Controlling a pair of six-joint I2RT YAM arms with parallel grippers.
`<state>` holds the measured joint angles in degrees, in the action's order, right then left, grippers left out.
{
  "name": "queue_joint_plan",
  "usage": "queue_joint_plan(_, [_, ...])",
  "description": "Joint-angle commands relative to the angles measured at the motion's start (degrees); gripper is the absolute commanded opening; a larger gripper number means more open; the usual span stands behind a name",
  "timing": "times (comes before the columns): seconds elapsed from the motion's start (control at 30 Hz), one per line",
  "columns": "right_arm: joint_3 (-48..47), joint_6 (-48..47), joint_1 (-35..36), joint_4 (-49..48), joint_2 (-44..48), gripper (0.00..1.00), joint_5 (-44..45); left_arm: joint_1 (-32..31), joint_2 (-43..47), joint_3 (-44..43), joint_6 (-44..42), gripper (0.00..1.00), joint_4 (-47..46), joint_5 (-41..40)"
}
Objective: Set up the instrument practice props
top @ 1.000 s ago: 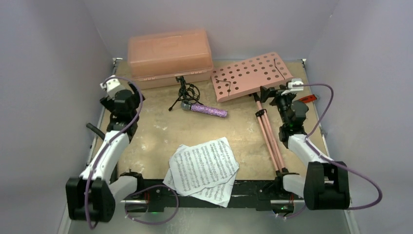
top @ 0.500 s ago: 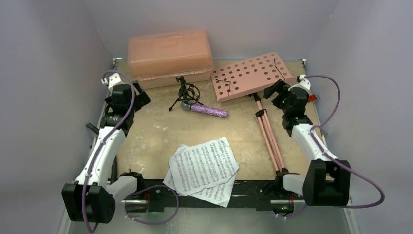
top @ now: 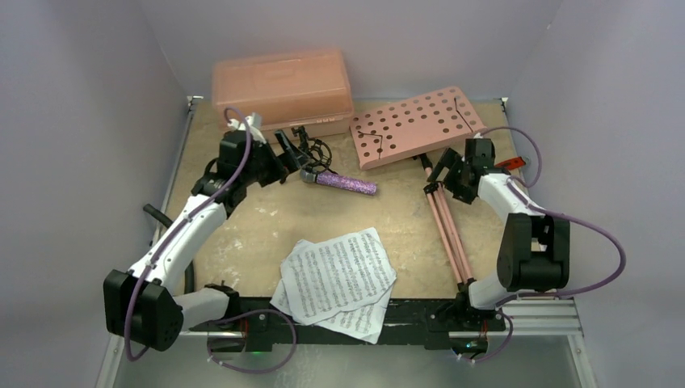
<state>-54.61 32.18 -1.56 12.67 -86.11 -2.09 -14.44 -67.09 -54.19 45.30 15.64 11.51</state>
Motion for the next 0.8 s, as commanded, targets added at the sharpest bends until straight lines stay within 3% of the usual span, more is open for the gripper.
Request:
queue_joint_plan(0.0, [1.2, -4.7, -0.2, 5.8, -0.8, 0.98, -5.6, -6.9, -2.1, -6.4, 1.5, 0.99, -0.7, 1.1])
queue_joint_plan(0.27, [4.6, 0.3, -0.2, 4.9, -1.8, 0.95, -19.8, -14.1, -6.9, -14.3, -0.6, 0.99, 2.3, -3.1])
queue_joint_plan(0.53, [6.6, 10.7, 0.9, -4.2, -2.5, 0.92, -35.1, -17.6, -12.5, -22.1, -3.5, 0.97, 6.1, -3.3])
queue_joint_plan(0.67, [6.7, 14.1, 3.7, -6.7, -2.5, 0.92, -38.7, -19.4, -14.5, -23.2, -3.9, 0.98, 6.5, -3.3])
queue_joint_plan(0.77, [5.2, 13.1, 4.2, -4.9, -1.0, 0.93, -36.4, -21.0, -16.7, -23.9, -3.8, 0.98, 6.9, -3.0])
